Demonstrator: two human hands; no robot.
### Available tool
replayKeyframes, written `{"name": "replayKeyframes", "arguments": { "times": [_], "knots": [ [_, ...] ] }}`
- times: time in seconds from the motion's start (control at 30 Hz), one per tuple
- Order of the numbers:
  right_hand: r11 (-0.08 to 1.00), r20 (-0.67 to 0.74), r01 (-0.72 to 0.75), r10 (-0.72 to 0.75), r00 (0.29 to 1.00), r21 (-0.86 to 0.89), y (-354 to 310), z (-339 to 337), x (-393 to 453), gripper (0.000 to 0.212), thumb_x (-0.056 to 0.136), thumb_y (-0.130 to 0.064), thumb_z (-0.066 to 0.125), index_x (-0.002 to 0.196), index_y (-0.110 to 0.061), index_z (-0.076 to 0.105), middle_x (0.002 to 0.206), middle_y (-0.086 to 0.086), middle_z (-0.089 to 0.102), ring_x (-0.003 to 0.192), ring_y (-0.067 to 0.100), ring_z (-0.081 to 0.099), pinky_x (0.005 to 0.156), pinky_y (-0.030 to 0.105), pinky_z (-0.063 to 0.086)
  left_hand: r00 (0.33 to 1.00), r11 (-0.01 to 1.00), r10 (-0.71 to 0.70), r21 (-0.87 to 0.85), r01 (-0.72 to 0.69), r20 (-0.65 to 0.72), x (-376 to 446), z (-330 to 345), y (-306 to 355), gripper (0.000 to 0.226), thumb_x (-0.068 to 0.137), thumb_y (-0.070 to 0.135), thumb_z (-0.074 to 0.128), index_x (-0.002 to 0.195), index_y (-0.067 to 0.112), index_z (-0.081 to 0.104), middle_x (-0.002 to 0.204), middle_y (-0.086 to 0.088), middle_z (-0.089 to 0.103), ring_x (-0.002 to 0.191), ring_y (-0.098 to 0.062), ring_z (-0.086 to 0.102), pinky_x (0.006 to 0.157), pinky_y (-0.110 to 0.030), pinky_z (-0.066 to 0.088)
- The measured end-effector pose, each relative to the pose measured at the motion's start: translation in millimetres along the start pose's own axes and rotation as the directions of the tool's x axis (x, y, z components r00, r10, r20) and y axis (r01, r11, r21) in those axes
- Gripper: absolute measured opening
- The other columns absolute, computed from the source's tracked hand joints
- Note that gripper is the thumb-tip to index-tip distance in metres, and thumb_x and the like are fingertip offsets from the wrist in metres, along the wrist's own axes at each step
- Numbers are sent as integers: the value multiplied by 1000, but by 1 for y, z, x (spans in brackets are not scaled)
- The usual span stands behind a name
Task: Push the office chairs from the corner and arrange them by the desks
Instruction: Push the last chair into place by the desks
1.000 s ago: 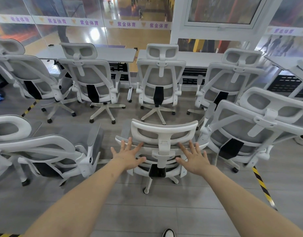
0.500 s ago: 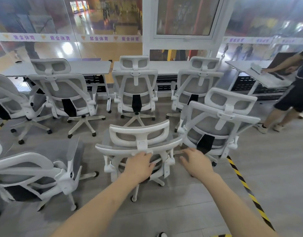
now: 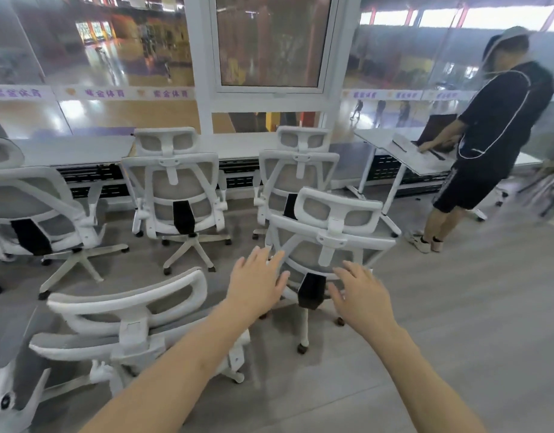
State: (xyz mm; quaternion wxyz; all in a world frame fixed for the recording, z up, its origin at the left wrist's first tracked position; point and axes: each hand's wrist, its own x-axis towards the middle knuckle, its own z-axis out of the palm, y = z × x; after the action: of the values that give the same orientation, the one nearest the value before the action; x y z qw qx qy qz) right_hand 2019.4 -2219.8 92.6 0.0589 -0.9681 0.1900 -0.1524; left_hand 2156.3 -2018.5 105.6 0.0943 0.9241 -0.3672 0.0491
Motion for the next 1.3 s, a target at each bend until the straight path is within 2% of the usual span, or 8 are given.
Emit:
{"name": "replayKeyframes", "arguments": {
  "times": [0.13, 0.23, 0.47, 0.6, 0.7, 0.93, 1.2, 1.3],
  "knots": [
    [999, -35, 40, -40, 999, 0, 59, -5, 53, 39, 99, -43, 56, 130, -22, 65, 144, 3, 56, 140, 28, 48, 104, 47, 50, 999, 998, -40, 43, 41, -22, 61, 6, 35, 57, 107, 52, 30, 159, 28, 29, 161, -2, 39, 152, -23, 28, 117, -47, 34],
    [998, -40, 54, -53, 998, 26, 87, -8, 95, 43, 98, -46, 44, 127, -22, 64, 146, 7, 54, 143, 30, 44, 104, 53, 50, 995, 995, -92, 32, 93, -22, 99, 6, 46, 57, 107, 53, 31, 158, 27, 32, 164, -6, 36, 156, -26, 23, 120, -49, 30],
    [994, -76, 86, -81, 994, 63, 119, 1, 215, 38, 100, -37, 59, 134, -20, 66, 153, 8, 51, 148, 29, 39, 112, 49, 40, 988, 988, -138, 56, 142, -74, 199, 3, 33, 58, 107, 52, 32, 159, 27, 35, 161, -4, 39, 152, -26, 30, 119, -49, 32],
    [988, -108, 142, -136, 985, 55, 130, 21, 294, 35, 100, -36, 57, 131, -22, 66, 147, 5, 55, 142, 27, 44, 104, 47, 46, 985, 988, -140, 57, 147, -100, 277, 17, 12, 58, 107, 54, 32, 159, 29, 34, 162, -4, 39, 153, -25, 28, 118, -48, 32],
    [989, -95, 146, -142, 985, 37, 136, 38, 359, 36, 100, -37, 56, 132, -23, 65, 145, 3, 55, 141, 25, 44, 104, 45, 44, 986, 990, -122, 53, 128, -116, 343, 27, -6, 56, 107, 53, 33, 158, 29, 36, 160, -2, 40, 152, -23, 28, 116, -47, 32],
    [998, 17, 49, -50, 999, 30, 152, 92, 492, 41, 102, -45, 53, 137, -28, 62, 155, 1, 47, 149, 23, 35, 111, 42, 40, 993, 993, -115, 34, 116, -42, 491, 60, -56, 56, 105, 53, 34, 154, 26, 40, 153, -1, 46, 146, -22, 36, 111, -45, 39],
    [1000, 129, 17, -20, 991, 21, 169, 157, 617, 35, 99, -40, 53, 127, -24, 66, 134, 1, 58, 134, 23, 48, 100, 38, 46, 986, 990, -127, 78, 119, 107, 625, 98, -107, 55, 105, 52, 34, 153, 26, 38, 151, -4, 48, 143, -25, 38, 107, -47, 41],
    [999, 169, -2, -5, 986, 45, 175, 178, 661, 35, 100, -40, 53, 126, -22, 67, 137, 3, 57, 135, 24, 46, 101, 40, 46, 980, 986, -144, 101, 131, 139, 671, 112, -119, 55, 105, 52, 35, 153, 26, 37, 147, -6, 51, 141, -26, 40, 105, -47, 42]
  ]
}}
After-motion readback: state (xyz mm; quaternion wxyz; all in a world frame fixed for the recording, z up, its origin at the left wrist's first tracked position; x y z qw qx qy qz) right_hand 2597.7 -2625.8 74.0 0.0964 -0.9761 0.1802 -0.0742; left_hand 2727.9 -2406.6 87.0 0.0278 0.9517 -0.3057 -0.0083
